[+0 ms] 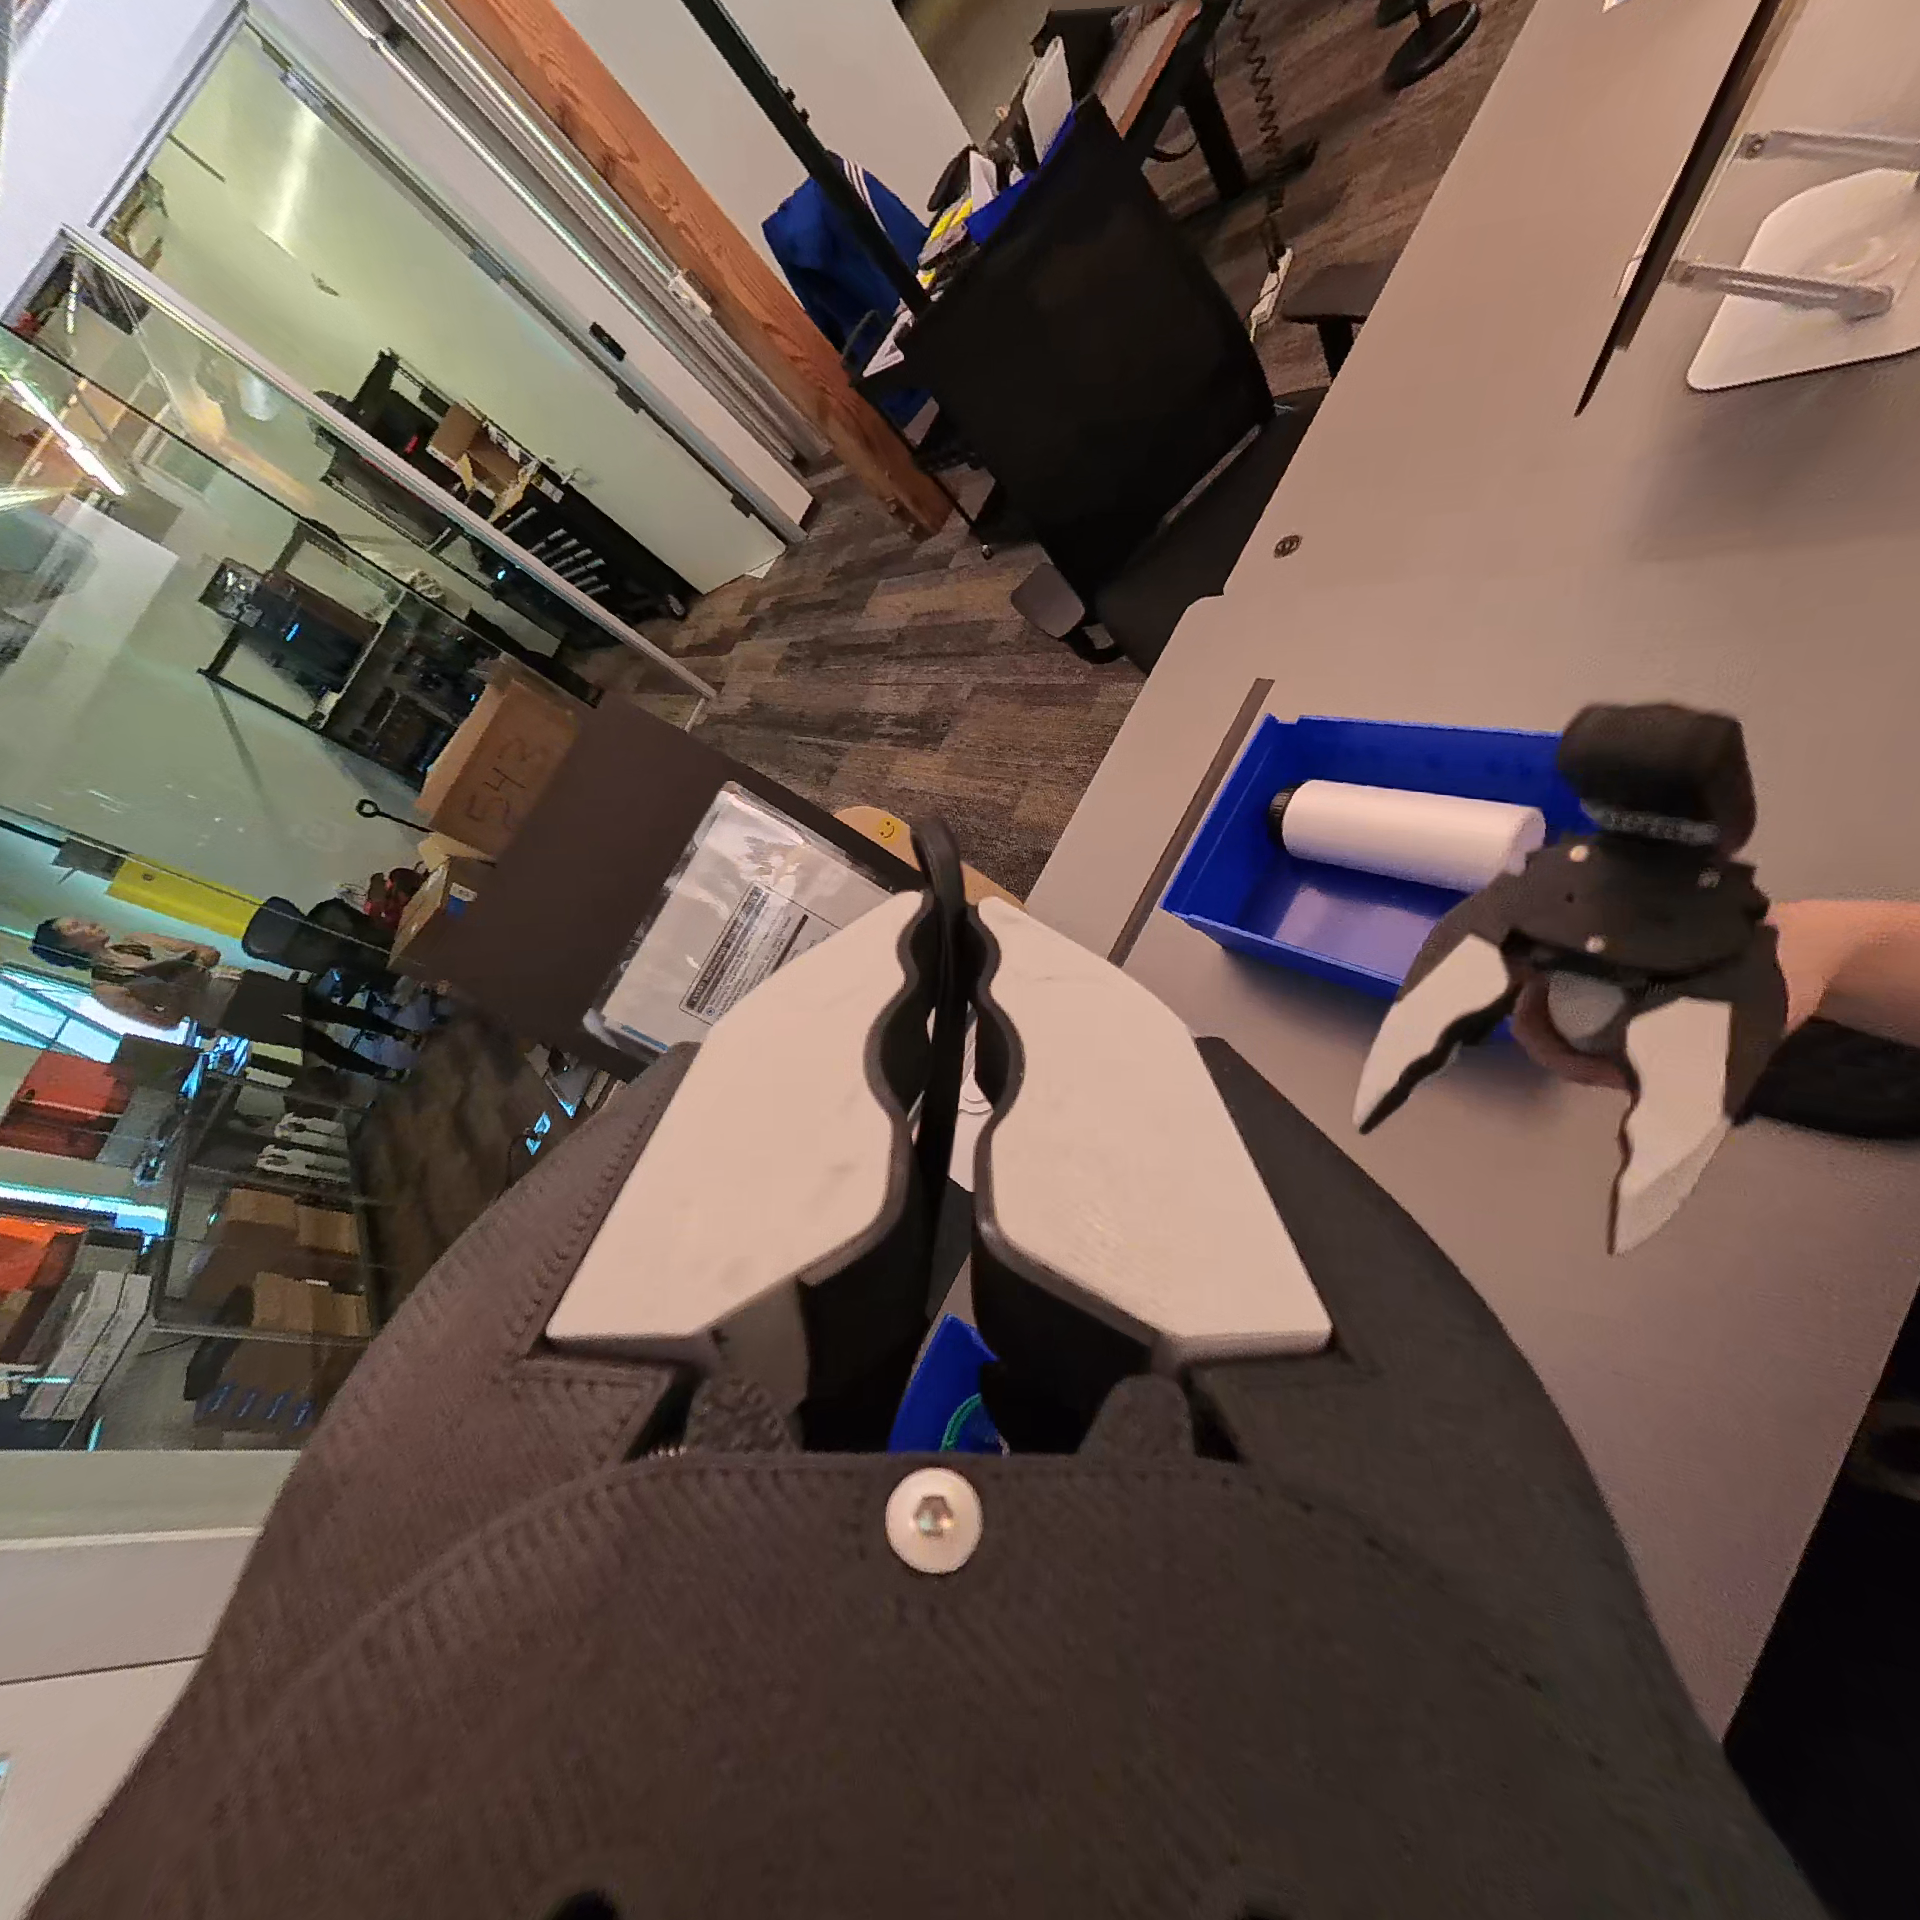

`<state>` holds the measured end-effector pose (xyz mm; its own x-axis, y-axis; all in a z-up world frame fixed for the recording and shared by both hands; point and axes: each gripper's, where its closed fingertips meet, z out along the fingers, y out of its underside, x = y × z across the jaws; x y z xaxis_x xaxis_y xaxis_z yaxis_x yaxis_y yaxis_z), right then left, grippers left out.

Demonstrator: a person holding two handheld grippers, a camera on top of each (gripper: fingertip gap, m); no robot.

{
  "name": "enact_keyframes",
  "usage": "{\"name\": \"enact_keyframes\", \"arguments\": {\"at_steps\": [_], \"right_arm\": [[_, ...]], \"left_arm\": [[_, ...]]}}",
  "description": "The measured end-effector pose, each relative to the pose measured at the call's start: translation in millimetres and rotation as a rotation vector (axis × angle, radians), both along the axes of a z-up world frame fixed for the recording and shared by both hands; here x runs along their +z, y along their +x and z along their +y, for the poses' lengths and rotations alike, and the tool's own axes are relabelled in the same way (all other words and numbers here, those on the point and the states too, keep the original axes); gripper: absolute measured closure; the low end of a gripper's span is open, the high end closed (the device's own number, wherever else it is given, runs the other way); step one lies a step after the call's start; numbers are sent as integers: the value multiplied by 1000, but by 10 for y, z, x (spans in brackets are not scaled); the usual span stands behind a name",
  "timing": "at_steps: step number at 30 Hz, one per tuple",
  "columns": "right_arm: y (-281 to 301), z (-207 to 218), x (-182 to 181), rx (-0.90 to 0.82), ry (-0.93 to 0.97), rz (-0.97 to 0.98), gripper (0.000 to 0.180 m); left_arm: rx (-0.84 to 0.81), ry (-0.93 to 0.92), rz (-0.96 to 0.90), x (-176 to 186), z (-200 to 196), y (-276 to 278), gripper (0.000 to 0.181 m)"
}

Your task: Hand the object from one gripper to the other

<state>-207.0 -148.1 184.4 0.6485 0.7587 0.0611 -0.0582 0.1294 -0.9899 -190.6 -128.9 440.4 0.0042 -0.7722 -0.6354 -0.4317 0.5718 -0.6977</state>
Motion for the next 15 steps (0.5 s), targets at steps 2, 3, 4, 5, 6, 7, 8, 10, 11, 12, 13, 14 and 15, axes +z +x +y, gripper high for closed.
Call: {"name": "enact_keyframes", "arguments": {"at_steps": [2,3,4,5,6,7,8,10,11,12,13,14,15], "right_arm": [[-126,146,33,-59,20,-53,97],[-160,218,43,-88,21,-73,98],[-175,288,47,-115,16,-92,99],[-167,360,48,-151,11,-110,103],[-121,446,60,-208,15,-124,109],[-55,526,70,-268,24,-141,115],[11,587,80,-313,32,-155,124],[123,667,77,-362,35,-183,155],[204,706,71,-397,27,-194,162],[298,730,78,-441,28,-202,163],[348,710,104,-462,52,-215,162],[333,647,133,-449,84,-230,160],[282,558,152,-422,106,-241,159]], "left_arm": [[7,-2,-15,53,-1,-61,178],[12,-6,-18,69,6,-90,178],[17,-8,-21,81,12,-118,178],[21,-9,-22,91,20,-144,178],[25,-9,-23,98,28,-171,179],[27,-11,-23,104,30,-196,178],[26,-14,-24,111,28,-220,178],[26,-17,-27,124,26,-265,178],[26,-17,-29,129,24,-288,178],[28,-17,-29,132,25,-313,178],[31,-17,-30,136,27,-339,178],[32,-17,-30,140,25,-362,178],[31,-16,-31,143,18,-381,179]]}}
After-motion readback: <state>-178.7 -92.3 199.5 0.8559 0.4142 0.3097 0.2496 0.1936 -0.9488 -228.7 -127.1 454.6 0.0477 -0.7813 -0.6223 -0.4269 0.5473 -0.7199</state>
